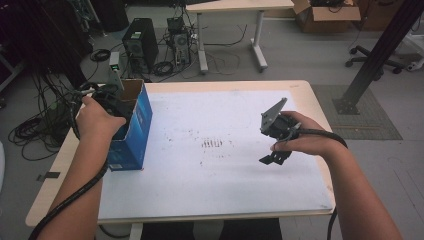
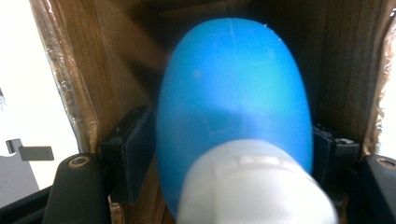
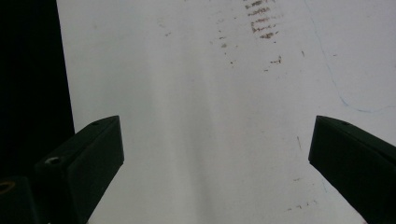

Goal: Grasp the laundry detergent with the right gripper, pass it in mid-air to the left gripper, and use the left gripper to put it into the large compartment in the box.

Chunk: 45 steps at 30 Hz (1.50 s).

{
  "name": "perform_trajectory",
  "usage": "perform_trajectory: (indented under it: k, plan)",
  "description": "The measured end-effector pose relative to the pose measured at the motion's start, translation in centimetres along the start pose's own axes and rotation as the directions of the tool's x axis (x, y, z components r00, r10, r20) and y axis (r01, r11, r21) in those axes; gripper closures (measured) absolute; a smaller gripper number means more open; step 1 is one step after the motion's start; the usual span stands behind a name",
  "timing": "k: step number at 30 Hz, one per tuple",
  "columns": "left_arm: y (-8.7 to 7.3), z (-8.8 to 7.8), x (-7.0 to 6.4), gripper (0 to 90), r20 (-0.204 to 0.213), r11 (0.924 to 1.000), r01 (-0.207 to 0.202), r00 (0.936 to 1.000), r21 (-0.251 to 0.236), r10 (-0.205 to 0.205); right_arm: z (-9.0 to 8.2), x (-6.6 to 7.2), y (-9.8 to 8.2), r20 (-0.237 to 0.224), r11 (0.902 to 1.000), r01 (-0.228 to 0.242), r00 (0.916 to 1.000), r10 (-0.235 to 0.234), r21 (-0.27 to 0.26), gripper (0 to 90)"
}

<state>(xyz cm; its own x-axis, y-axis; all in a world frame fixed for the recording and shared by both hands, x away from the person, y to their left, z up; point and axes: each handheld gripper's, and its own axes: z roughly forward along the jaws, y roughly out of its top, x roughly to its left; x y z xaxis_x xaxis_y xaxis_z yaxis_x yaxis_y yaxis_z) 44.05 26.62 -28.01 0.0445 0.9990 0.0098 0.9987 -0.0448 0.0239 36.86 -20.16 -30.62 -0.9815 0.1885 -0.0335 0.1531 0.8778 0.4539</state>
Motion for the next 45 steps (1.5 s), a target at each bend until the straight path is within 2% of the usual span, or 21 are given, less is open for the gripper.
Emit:
perform_trajectory:
  k: [8, 14, 16, 20, 22, 33, 38, 45]
  plan:
    - [-0.1, -0.4, 0.0, 27.5, 0.003, 1.0, 0.008, 1.0, 0.0, -0.008, 0.1, 0.0, -0.2, -0.001, 1.0, -0.002, 1.0, 0.002, -0.005, 3.2]
    - [-0.2, -0.9, -0.3, 26.6, -0.02, 1.0, 0.004, 0.9998, -0.003, -0.004, 0.1, 0.0, -0.2, -0.005, 1.0, 0.001, 1.0, -0.001, -0.007, 3.3]
    - [-0.2, -1.1, -0.4, 24.0, -0.042, 1.0, 0.008, 0.9991, -0.001, -0.008, 0.1, 0.0, -0.2, -0.005, 1.0, -0.002, 1.0, 0.002, -0.006, 3.3]
    - [-0.4, -1.8, -0.2, 21.5, -0.013, 0.9998, 0.02, 0.9997, 0.006, -0.02, 0.0, 0.0, -0.2, -0.005, 0.9999, 0.002, 1.0, -0.003, -0.011, 3.3]
    - [-0.4, -2.2, -0.2, 19.0, -0.021, 0.9997, 0.019, 0.9996, 0.013, -0.018, 0.0, 0.0, -0.2, -0.004, 1.0, 0.0, 1.0, 0.0, -0.01, 3.3]
    - [-1.2, -4.5, -0.3, 16.6, -0.033, 0.9991, -0.004, 0.9995, -0.043, 0.002, -0.2, 0.1, 0.1, -0.004, 0.9999, 0.006, 1.0, -0.006, -0.015, 3.3]
    - [-1.5, -5.6, -0.3, 10.4, -0.038, 0.9972, -0.009, 0.9993, -0.075, 0.006, -0.4, 0.2, 0.3, 0.001, 0.9998, 0.011, 0.9999, -0.011, -0.015, 3.2]
    - [-1.7, -6.8, -0.8, 4.8, -0.047, 0.9962, -0.038, 0.9983, -0.078, 0.035, -0.6, 0.3, 0.3, 0.003, 0.9998, 0.01, 0.9999, -0.01, -0.017, 3.2]
